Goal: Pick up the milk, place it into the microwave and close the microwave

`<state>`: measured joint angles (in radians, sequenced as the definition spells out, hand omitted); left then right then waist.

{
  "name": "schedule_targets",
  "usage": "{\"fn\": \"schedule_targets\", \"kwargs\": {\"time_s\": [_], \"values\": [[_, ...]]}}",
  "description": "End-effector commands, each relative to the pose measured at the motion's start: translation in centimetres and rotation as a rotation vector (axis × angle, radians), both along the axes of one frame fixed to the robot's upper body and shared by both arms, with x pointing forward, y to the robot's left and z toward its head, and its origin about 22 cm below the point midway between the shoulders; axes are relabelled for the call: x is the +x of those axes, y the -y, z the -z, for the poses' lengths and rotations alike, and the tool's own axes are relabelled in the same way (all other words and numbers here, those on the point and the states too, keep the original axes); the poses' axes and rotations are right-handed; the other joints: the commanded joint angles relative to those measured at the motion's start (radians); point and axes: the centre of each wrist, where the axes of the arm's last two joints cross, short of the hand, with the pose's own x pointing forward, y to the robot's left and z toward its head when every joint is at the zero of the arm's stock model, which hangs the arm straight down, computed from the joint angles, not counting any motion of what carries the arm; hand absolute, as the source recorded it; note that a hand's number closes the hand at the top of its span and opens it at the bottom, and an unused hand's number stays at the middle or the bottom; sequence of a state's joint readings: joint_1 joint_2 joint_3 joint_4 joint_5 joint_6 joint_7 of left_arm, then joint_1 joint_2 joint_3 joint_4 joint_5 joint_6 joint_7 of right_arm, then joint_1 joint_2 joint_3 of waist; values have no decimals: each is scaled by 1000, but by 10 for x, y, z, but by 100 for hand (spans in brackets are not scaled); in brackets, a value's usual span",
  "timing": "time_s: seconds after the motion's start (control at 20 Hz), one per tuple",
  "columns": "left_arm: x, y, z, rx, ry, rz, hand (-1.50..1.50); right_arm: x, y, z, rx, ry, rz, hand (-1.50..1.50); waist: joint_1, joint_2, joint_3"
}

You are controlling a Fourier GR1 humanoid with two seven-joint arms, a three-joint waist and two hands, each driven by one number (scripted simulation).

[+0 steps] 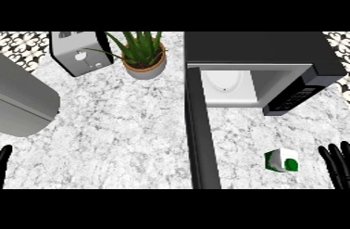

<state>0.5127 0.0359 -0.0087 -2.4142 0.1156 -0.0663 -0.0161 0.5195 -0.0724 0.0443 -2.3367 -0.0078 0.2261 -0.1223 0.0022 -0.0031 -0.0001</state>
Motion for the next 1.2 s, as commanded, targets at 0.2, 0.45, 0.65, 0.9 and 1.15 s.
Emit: {"fn": "schedule_targets", "kwargs": {"time_s": [0.2,0.45,0.65,0.9,1.15], "values": [[-18,-11,-1,-7,-9,8,-150,5,-1,32,-20,-60,4,-150,1,1,0],[-23,-18,3,9,-2,13,-150,17,20,62,17,-91,62,-150,4,1,0],[-34,-30,12,-6,-12,17,-150,42,49,72,-19,-127,117,-150,14,1,0],[-45,-16,-3,-9,-10,18,-150,37,73,114,-20,-166,187,-150,14,1,1],[-44,-29,6,-7,-1,15,-150,32,79,149,-34,-182,208,-150,10,1,0]]}}
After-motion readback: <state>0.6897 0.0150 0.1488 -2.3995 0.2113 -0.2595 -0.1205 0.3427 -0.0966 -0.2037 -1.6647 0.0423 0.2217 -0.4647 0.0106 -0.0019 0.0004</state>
